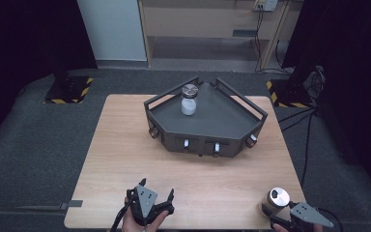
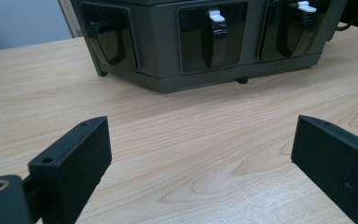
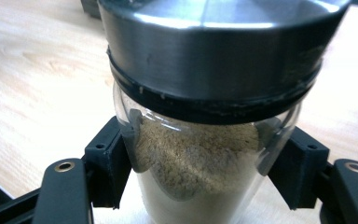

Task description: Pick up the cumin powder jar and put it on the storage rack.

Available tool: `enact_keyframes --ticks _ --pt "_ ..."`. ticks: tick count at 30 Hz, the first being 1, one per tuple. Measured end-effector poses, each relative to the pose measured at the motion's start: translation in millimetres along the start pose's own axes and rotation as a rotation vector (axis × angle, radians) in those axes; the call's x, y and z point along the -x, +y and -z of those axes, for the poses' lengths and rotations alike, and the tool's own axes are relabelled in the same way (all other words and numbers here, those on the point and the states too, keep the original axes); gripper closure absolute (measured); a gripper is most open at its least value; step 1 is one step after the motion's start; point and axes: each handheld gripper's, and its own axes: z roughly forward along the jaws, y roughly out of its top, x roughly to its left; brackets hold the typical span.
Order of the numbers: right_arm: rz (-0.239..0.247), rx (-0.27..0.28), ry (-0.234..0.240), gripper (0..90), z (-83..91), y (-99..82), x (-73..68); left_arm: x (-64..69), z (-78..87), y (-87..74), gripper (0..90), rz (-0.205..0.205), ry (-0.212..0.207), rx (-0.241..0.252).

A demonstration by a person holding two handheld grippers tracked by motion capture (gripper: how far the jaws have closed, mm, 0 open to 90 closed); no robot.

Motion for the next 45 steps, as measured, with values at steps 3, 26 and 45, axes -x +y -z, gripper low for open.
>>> enact_keyframes --ticks 3,26,45 --pt "0.009 0.013 -0.002 31.1 2.6 7.0 0.3 -0.3 0.3 0.3 4.0 0.001 0.001 0.000" --pt "0.083 0.126 0.000 31.1 -0.5 77.6 4.8 2.4 -0.3 -0.5 4.1 -0.005 -0.009 -0.005" --pt "0.106 0.194 0.014 31.1 -39.7 127.0 5.3 -0.6 0.3 0.6 4.1 0.007 -0.010 0.001"
